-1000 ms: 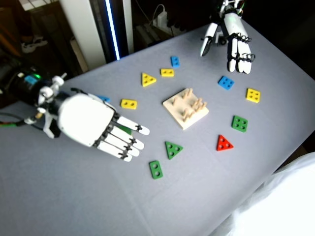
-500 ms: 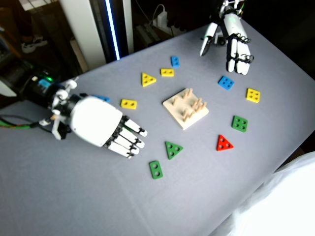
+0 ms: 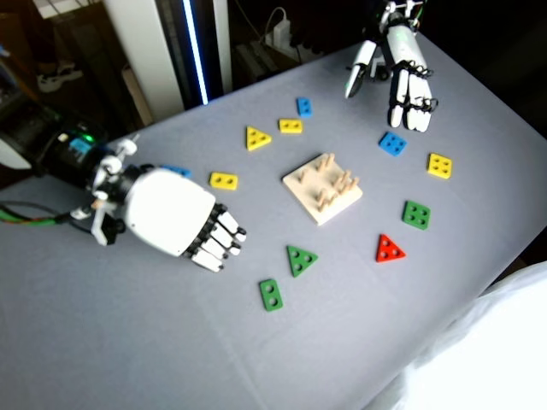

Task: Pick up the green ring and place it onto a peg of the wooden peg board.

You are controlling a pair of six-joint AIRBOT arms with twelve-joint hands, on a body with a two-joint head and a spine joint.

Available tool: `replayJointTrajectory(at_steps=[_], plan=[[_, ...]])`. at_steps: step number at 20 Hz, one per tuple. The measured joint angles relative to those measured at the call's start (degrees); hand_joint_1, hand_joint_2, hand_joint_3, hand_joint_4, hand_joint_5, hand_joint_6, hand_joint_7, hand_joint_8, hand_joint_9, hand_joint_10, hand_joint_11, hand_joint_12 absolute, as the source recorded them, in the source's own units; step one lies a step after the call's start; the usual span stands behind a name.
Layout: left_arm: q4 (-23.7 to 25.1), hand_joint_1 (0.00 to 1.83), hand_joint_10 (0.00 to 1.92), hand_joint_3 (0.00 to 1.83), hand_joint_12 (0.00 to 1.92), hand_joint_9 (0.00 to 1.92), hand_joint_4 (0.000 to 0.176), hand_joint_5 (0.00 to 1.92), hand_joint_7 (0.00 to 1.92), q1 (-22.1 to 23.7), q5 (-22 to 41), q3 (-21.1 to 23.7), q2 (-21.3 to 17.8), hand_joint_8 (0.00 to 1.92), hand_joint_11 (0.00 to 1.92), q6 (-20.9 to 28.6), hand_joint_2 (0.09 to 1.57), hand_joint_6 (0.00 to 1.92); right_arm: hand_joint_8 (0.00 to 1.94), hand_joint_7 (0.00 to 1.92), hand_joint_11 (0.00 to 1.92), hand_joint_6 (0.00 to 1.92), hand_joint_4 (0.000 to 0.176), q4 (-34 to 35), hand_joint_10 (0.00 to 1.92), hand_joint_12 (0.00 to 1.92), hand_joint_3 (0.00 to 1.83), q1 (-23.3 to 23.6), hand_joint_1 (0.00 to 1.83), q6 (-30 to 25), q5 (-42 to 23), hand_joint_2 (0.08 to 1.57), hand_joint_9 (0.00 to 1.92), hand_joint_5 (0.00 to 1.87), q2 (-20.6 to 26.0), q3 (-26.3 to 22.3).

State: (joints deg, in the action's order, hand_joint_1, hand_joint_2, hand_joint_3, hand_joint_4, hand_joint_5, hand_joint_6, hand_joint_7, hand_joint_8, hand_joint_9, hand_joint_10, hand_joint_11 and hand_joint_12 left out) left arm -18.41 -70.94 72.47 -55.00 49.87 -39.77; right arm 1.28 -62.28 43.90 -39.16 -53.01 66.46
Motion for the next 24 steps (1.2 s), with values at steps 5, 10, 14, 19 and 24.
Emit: replayJointTrajectory(at_steps=[5, 10, 14, 19, 24], plan=[[0.2, 0.67, 0.00, 0.00, 0.49, 0.15, 0.037, 0.36, 0.19, 0.0, -0.2, -0.3, 0.0, 0.00, 0.00, 0.7, 1.09, 0.00, 1.22, 0.93, 0.75, 0.46, 0.000, -0.7, 1.17, 1.53, 0.00, 1.2, 1.27, 0.9, 1.1, 1.09, 0.92, 1.21, 0.0, 0.0], [0.6, 0.68, 0.00, 0.00, 0.53, 0.16, 0.024, 0.38, 0.20, 0.0, -0.5, -0.7, 0.3, 0.00, 0.00, 0.7, 1.07, 0.00, 0.77, 1.10, 0.81, 0.71, 0.000, -8.2, 1.09, 1.22, 0.00, 8.3, 1.38, 0.9, 1.9, 1.06, 1.06, 1.07, -0.8, -0.2], [0.7, 0.68, 0.00, 0.00, 0.57, 0.17, 0.023, 0.39, 0.20, 0.0, -0.7, -0.9, 1.0, 0.00, 0.00, 1.1, 1.06, 0.00, 0.79, 1.16, 0.89, 0.85, 0.000, -14.4, 1.02, 1.44, 0.00, 13.0, 1.26, -1.4, 0.8, 1.06, 1.07, 1.04, -2.5, -0.8], [0.6, 0.70, 0.00, 0.00, 0.58, 0.15, 0.048, 0.38, 0.19, 0.0, -0.6, -1.0, 1.1, 0.00, 0.00, 1.1, 1.07, 0.00, 1.22, 0.95, 0.79, 1.02, 0.000, -17.7, 1.44, 1.69, 0.01, 16.3, 1.22, -4.4, -2.3, 1.14, 0.88, 0.90, -6.2, -0.1], [0.5, 0.70, 0.00, 0.00, 0.51, 0.13, 0.073, 0.35, 0.17, 0.0, -0.7, -1.4, 1.7, 0.00, 0.00, 1.5, 1.07, 0.00, 1.09, 1.01, 0.92, 0.90, 0.000, -22.4, 1.15, 1.44, 0.00, 17.2, 1.24, -10.7, -2.5, 1.11, 0.99, 0.98, -10.2, 2.4]])
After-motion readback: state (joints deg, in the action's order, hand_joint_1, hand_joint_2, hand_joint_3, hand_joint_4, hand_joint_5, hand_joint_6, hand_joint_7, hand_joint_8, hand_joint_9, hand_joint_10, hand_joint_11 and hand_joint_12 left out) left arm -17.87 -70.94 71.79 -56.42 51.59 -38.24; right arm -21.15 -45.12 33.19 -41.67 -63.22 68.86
